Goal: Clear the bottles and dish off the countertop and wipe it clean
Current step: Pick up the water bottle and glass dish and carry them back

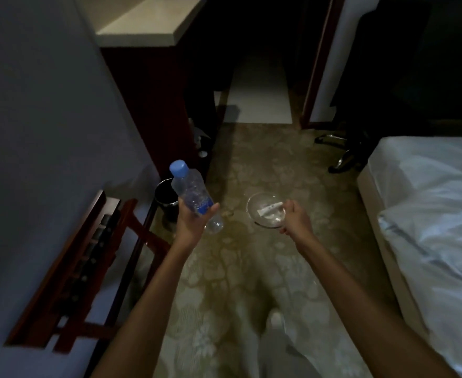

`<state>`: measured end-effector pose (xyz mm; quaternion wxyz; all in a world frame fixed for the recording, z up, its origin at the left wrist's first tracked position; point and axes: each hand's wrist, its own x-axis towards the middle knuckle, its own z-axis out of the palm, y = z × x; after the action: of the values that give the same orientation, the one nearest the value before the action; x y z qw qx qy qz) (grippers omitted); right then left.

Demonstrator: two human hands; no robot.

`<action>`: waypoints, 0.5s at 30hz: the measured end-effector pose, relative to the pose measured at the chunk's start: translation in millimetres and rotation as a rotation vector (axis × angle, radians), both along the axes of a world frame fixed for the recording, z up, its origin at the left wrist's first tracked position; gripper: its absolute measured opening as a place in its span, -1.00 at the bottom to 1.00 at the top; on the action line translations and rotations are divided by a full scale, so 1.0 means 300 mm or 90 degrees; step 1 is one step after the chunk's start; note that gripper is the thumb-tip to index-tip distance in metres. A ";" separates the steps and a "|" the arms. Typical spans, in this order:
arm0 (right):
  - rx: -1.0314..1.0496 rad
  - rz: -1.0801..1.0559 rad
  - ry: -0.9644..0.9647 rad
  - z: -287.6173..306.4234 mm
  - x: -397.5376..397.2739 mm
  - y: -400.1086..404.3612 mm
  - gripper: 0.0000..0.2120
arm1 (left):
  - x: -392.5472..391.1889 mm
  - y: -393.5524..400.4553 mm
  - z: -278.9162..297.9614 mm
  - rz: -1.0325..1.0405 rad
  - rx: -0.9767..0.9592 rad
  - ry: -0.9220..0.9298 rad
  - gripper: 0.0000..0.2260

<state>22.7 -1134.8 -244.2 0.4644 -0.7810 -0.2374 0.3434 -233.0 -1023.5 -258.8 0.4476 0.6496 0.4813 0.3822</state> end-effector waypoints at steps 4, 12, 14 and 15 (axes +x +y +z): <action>0.020 0.030 -0.023 -0.033 0.185 0.363 -0.66 | 0.185 0.315 -0.004 -0.014 -0.015 -0.048 -0.40; 0.020 0.087 -0.044 0.050 0.573 1.075 -0.68 | 0.547 0.919 0.107 0.045 -0.039 -0.082 -0.40; 0.031 0.102 -0.058 0.088 0.656 1.257 -0.69 | 0.618 1.074 0.166 0.053 -0.008 -0.080 -0.40; 0.036 0.111 -0.061 0.104 0.691 1.347 -0.69 | 0.652 1.156 0.191 0.056 0.007 -0.078 -0.40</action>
<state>230.1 -730.8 -213.1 0.4428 -0.7594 -0.3362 0.3380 -37.3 -676.8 -201.7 0.4556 0.6055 0.4791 0.4430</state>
